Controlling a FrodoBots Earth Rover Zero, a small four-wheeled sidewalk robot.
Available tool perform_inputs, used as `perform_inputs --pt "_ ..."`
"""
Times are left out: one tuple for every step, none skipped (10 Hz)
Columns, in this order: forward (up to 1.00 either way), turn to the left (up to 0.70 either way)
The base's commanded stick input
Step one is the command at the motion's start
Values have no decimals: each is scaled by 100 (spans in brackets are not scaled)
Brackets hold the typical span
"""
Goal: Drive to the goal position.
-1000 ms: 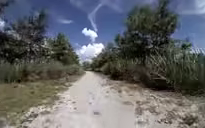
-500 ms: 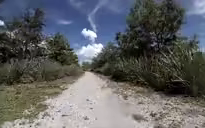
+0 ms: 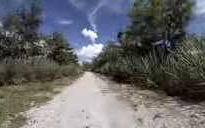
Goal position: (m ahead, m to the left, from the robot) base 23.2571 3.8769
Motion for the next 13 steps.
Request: perform_inputs --pt "85 0" --pt "85 0" --pt "85 0" --pt "85 12" --pt "85 25" --pt "85 33" --pt "85 15" --pt "85 0" --pt "85 0" --pt "85 0" --pt "85 0" --pt "85 0" --pt "85 0"
